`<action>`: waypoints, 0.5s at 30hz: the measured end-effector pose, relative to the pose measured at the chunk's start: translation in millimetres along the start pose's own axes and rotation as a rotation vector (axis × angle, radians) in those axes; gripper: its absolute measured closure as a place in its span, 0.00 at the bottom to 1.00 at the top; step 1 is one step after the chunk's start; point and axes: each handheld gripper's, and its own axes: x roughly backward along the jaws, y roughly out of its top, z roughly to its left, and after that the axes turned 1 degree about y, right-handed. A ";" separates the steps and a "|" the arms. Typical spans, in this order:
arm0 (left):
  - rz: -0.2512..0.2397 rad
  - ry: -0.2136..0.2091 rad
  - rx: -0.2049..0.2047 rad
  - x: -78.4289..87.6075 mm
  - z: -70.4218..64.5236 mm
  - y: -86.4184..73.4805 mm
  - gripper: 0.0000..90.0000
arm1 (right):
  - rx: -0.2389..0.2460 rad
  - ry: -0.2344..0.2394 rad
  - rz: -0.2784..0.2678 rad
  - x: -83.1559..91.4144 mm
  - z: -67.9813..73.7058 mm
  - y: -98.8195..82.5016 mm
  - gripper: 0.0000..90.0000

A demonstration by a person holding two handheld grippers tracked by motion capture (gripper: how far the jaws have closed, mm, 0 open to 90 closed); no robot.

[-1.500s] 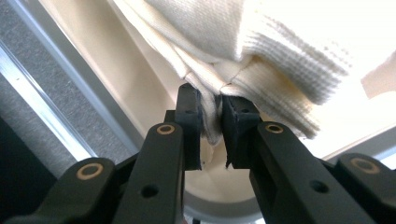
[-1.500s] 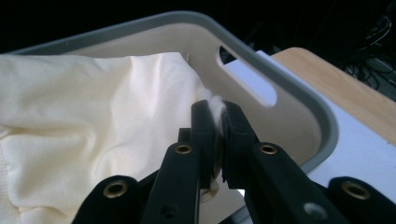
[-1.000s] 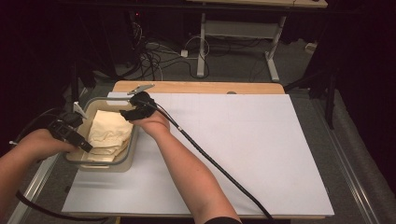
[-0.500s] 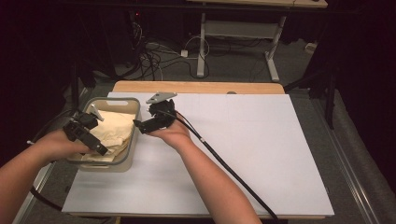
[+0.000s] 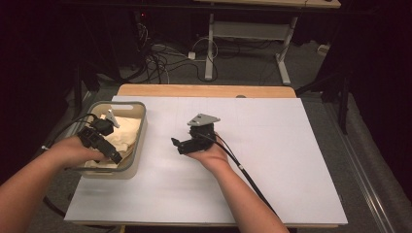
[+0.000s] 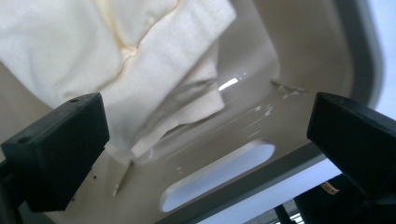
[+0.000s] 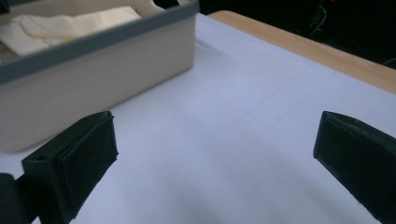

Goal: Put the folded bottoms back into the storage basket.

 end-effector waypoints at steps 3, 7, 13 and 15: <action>0.008 0.000 -0.009 3.1 -7.5 5.5 0.00 | -0.008 -0.023 0.007 13.4 -7.5 -14.6 0.00; 0.005 0.016 -0.024 7.0 -18.3 14.0 0.00 | -0.019 -0.056 0.018 31.7 -15.4 -32.2 0.00; 0.014 0.039 -0.054 8.1 -36.8 27.8 0.00 | -0.034 -0.089 0.007 59.2 -24.0 -53.5 0.00; 0.015 0.049 -0.063 8.5 -43.0 32.3 0.00 | -0.035 -0.101 0.006 67.9 -25.9 -59.4 0.00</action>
